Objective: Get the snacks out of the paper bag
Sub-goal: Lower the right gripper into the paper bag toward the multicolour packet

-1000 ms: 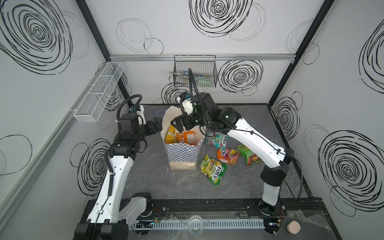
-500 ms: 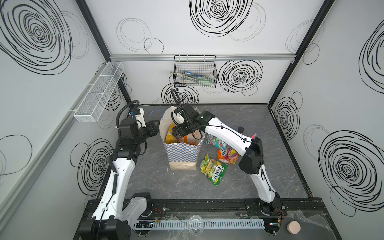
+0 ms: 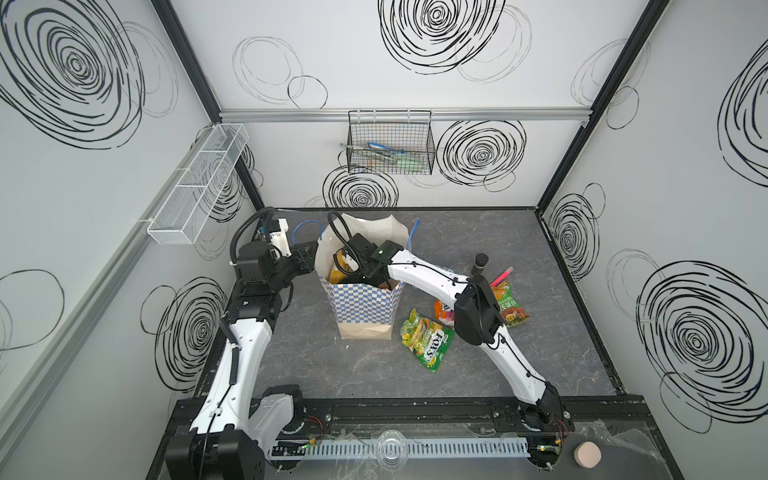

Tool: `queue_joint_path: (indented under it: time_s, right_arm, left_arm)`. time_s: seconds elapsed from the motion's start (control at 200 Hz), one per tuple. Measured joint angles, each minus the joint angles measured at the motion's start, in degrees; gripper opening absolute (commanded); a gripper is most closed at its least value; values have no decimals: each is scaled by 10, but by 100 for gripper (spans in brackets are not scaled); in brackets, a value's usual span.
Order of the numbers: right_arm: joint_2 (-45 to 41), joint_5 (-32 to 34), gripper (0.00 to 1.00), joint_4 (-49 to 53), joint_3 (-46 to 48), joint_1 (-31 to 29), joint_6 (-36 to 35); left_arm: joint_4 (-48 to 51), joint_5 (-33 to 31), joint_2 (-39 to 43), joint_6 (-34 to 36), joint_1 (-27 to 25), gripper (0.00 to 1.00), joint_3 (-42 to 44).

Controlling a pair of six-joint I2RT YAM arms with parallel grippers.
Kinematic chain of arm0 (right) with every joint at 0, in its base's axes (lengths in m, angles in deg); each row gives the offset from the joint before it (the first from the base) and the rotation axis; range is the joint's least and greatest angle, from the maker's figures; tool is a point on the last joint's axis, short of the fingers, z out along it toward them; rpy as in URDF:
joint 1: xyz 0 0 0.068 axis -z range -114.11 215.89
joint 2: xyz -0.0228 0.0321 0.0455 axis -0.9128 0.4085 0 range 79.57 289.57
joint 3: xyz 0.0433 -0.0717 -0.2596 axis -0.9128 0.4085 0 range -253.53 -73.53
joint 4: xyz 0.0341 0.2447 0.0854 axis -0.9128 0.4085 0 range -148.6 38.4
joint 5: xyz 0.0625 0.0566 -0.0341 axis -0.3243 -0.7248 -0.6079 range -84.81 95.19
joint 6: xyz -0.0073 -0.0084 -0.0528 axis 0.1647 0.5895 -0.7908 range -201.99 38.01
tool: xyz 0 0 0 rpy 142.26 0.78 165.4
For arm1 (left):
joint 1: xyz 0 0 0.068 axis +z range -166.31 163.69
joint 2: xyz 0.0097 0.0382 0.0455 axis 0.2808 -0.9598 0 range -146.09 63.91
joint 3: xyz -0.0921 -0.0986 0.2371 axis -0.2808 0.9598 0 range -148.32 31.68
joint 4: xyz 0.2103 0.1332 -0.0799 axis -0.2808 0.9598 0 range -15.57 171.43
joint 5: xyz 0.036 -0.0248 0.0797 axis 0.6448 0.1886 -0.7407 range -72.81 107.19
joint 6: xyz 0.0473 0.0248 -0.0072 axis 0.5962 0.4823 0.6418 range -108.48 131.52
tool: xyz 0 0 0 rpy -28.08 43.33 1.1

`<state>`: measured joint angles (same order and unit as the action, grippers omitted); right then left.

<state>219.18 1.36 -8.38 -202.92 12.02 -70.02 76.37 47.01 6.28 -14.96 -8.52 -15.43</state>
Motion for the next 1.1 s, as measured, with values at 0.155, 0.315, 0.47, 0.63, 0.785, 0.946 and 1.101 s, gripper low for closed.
queue_joint_path:
  time_s: [0.155,0.315,0.47,0.63,0.785,0.946,1.101]
  right_arm:
    - [17,-5,100,-5,5,2,9]
    - [12,-5,99,-46,53,2,14]
    - [-4,-4,93,-82,92,2,21]
    - [-11,2,76,-106,113,3,26]
    - [-14,3,43,-121,127,6,27]
    - [-30,-4,21,-140,151,6,33]
    - [-38,-6,2,-145,159,6,35]
  left_arm:
    - [-12,18,0,-8,0,18,6]
    - [-22,26,0,-12,2,18,10]
    - [-31,32,0,-16,2,19,14]
    - [-38,36,0,-19,3,20,17]
    - [-47,43,0,-20,3,20,21]
    - [-56,49,0,-21,3,21,26]
    - [-59,50,1,-21,5,21,28]
